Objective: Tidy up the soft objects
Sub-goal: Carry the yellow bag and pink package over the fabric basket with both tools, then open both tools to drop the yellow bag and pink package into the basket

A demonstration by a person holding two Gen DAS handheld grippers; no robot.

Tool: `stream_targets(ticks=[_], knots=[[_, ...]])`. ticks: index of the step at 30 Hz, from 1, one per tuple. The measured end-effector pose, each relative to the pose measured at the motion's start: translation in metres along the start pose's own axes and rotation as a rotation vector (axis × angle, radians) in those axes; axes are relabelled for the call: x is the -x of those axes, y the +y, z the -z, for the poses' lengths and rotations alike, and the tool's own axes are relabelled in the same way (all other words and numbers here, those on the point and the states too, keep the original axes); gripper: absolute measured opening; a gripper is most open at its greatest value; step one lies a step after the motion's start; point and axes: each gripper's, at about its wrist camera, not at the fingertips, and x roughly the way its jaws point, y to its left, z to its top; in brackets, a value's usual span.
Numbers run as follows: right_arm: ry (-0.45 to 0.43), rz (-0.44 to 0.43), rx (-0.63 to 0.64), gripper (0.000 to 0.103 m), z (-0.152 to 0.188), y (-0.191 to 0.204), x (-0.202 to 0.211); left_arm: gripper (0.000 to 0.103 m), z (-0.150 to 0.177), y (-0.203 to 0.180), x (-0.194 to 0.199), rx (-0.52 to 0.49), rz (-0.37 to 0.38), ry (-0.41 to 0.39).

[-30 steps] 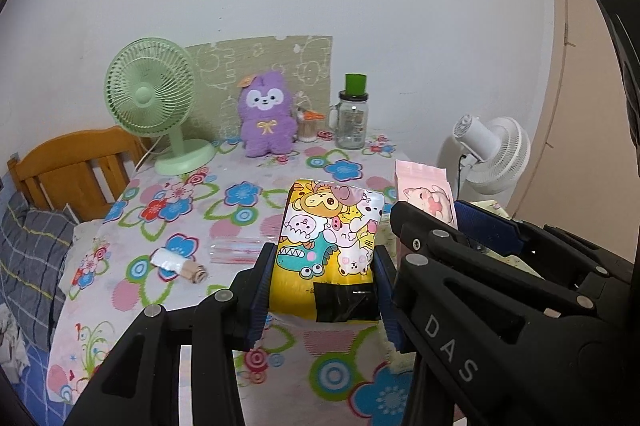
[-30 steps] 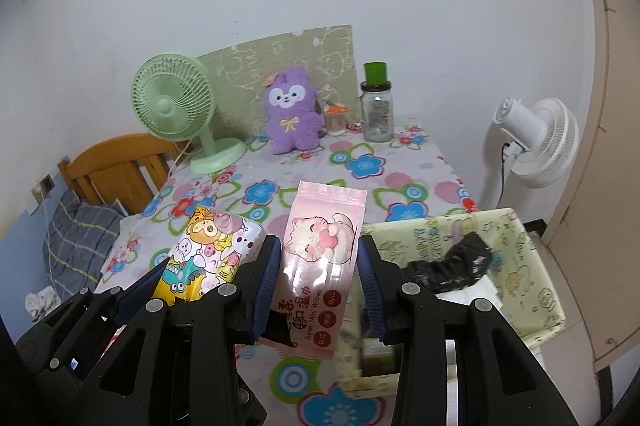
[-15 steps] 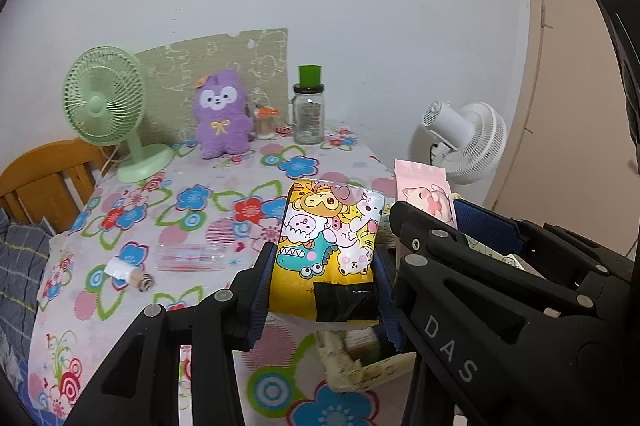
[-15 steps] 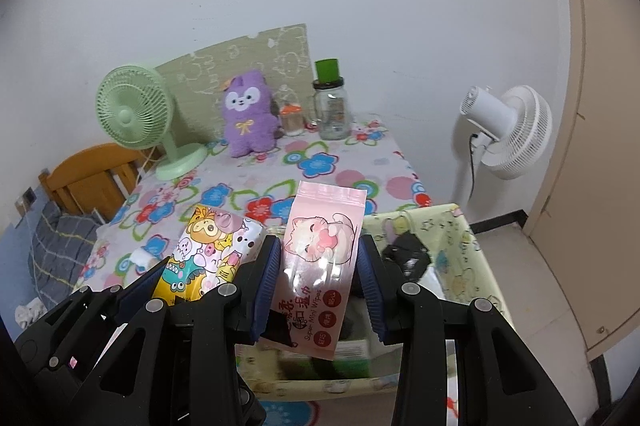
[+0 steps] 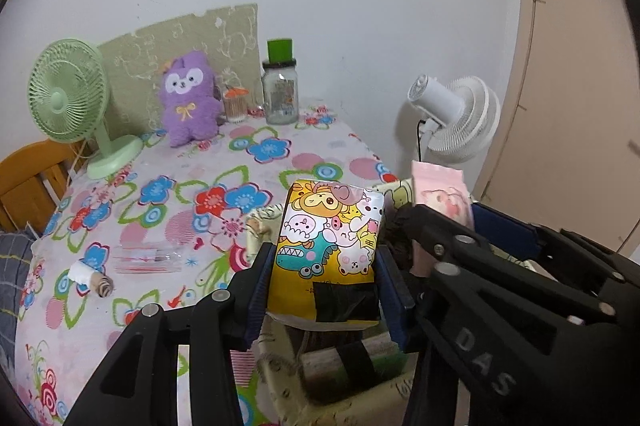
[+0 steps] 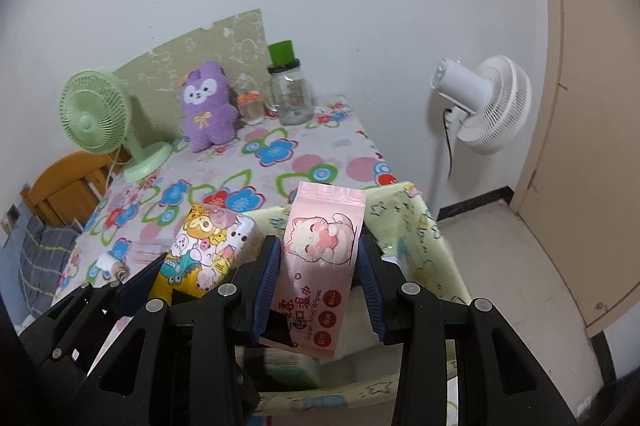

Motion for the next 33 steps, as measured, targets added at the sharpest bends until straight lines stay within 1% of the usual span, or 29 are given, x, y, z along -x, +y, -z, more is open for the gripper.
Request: stream_targets(ticks=[3, 4, 5, 7, 9, 11, 13, 16, 20, 21, 23, 25, 27, 33], knots=[[0.009, 0.009, -0.007, 0.043, 0.002, -0.006, -0.004, 0.052, 0.001, -0.003, -0.009, -0.004, 0.012, 0.02], [0.015, 0.011, -0.01, 0.043, 0.003, -0.008, -0.006, 0.056, 0.001, -0.005, -0.012, -0.011, 0.012, 0.026], [0.019, 0.012, -0.013, 0.043, 0.004, -0.01, -0.007, 0.066, 0.002, -0.006, -0.014, -0.018, 0.013, 0.033], [0.026, 0.011, -0.017, 0.042, 0.004, -0.012, -0.011, 0.073, 0.002, -0.008, -0.016, -0.035, 0.003, 0.043], [0.033, 0.011, -0.018, 0.042, 0.005, -0.013, -0.013, 0.074, 0.003, -0.009, -0.018, -0.043, -0.011, 0.052], [0.036, 0.007, -0.018, 0.042, 0.005, -0.012, -0.015, 0.079, 0.003, -0.008, -0.019, -0.045, -0.016, 0.058], [0.038, -0.001, -0.018, 0.043, 0.005, -0.011, -0.017, 0.08, 0.003, -0.007, -0.019, -0.049, -0.019, 0.057], [0.045, -0.007, -0.018, 0.044, 0.004, -0.01, -0.02, 0.086, 0.002, -0.004, -0.019, -0.051, -0.046, 0.055], [0.053, -0.017, -0.011, 0.045, 0.004, -0.004, -0.024, 0.087, 0.002, 0.002, -0.018, -0.051, -0.052, 0.056], [0.052, -0.018, -0.007, 0.046, 0.004, -0.002, -0.024, 0.087, 0.001, 0.003, -0.019, -0.049, -0.053, 0.059], [0.05, -0.008, -0.002, 0.053, 0.004, 0.001, -0.023, 0.088, 0.001, 0.006, -0.018, -0.047, -0.071, 0.063], [0.042, -0.014, -0.002, 0.067, 0.004, 0.003, -0.02, 0.09, 0.001, 0.008, -0.017, -0.047, -0.073, 0.061], [0.03, -0.016, -0.008, 0.072, 0.005, 0.004, -0.016, 0.092, 0.001, 0.01, -0.013, -0.044, -0.062, 0.053], [0.006, -0.003, -0.019, 0.08, 0.005, 0.011, -0.002, 0.093, 0.0, 0.013, 0.001, -0.05, -0.065, 0.043]])
